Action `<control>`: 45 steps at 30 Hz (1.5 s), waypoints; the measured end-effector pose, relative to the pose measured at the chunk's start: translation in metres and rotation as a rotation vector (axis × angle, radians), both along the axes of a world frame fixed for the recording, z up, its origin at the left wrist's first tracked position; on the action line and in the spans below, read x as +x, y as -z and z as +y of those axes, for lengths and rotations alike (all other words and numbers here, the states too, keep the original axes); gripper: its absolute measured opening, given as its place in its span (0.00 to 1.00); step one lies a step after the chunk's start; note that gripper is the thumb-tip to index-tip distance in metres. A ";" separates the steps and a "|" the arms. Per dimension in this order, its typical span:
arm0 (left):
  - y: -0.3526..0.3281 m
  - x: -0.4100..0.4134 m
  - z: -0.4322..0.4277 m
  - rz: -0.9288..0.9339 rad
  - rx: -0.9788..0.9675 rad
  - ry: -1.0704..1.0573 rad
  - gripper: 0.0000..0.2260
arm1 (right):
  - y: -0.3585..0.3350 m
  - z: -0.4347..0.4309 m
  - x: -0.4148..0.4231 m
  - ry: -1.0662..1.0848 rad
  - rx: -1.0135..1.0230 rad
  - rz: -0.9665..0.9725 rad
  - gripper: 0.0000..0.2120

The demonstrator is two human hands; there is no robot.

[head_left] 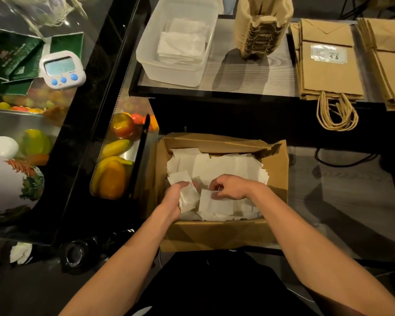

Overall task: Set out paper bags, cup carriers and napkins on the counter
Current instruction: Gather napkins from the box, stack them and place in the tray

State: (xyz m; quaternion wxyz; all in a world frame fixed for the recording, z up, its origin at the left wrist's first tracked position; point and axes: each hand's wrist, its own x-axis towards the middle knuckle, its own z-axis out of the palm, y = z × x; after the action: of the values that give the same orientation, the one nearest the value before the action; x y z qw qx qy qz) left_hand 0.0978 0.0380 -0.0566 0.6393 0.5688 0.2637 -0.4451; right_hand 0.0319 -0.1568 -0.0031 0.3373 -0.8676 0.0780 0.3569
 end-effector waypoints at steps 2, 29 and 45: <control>0.004 0.000 0.001 -0.009 0.018 0.006 0.10 | 0.007 0.011 0.004 -0.117 -0.087 0.042 0.14; -0.011 0.004 -0.010 -0.073 0.026 0.012 0.16 | 0.002 -0.006 -0.030 0.736 0.402 -0.228 0.13; -0.032 -0.002 -0.025 -0.115 -0.176 0.237 0.22 | -0.010 -0.006 -0.027 0.512 0.232 -0.476 0.21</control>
State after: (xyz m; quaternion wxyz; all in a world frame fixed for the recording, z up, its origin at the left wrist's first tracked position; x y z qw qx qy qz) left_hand 0.0954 0.0132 -0.0247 0.6435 0.5624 0.1178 -0.5056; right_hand 0.0048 -0.1626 0.0068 0.5204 -0.8347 0.1711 0.0557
